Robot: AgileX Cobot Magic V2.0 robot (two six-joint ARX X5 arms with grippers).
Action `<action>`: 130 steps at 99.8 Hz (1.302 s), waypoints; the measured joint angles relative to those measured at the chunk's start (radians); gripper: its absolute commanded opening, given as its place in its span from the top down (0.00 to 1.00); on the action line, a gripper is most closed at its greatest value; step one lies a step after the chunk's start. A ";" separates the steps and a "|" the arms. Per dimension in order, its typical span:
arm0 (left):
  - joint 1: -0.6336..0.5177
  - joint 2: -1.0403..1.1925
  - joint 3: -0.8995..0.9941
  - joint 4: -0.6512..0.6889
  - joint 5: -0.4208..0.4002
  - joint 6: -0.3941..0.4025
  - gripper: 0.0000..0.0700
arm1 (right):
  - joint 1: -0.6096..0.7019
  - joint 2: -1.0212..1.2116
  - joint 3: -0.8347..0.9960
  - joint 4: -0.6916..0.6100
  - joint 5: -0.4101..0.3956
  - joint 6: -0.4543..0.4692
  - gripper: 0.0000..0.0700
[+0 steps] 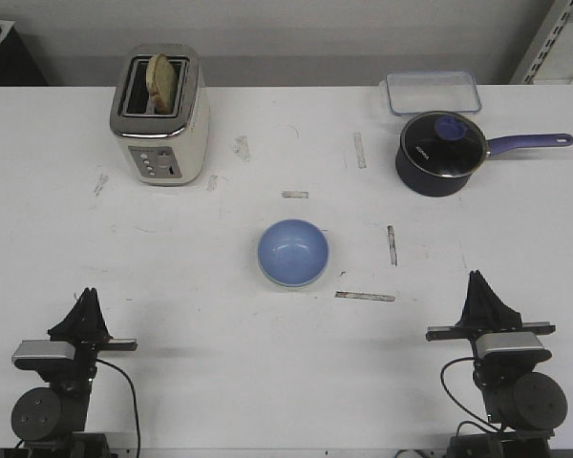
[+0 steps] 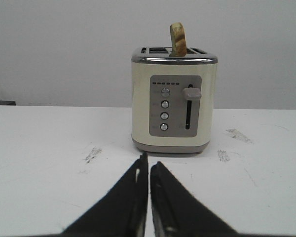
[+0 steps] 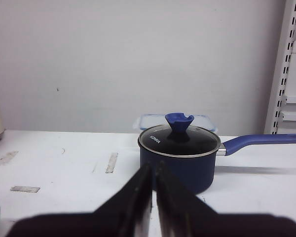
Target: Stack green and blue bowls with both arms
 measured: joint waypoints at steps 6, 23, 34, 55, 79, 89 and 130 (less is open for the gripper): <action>0.000 0.000 -0.026 0.011 0.000 0.000 1.00 | 0.000 0.000 0.000 0.000 0.000 0.000 1.00; 0.001 0.004 -0.105 0.051 -0.005 0.003 1.00 | 0.000 0.000 0.000 0.000 0.000 0.000 1.00; 0.001 -0.001 -0.105 0.053 -0.004 0.006 1.00 | 0.000 0.000 0.000 0.000 0.000 0.000 1.00; 0.002 -0.001 -0.105 0.050 -0.004 0.065 1.00 | 0.000 0.000 0.000 0.000 0.000 0.000 1.00; 0.002 -0.001 -0.105 0.050 -0.004 0.092 1.00 | 0.000 0.000 0.000 0.000 0.000 0.000 1.00; 0.002 -0.001 -0.105 0.050 -0.004 0.092 1.00 | 0.000 0.000 0.000 0.000 0.000 0.000 1.00; 0.002 -0.001 -0.105 0.050 -0.004 0.092 1.00 | 0.000 0.000 0.000 0.000 0.000 0.000 1.00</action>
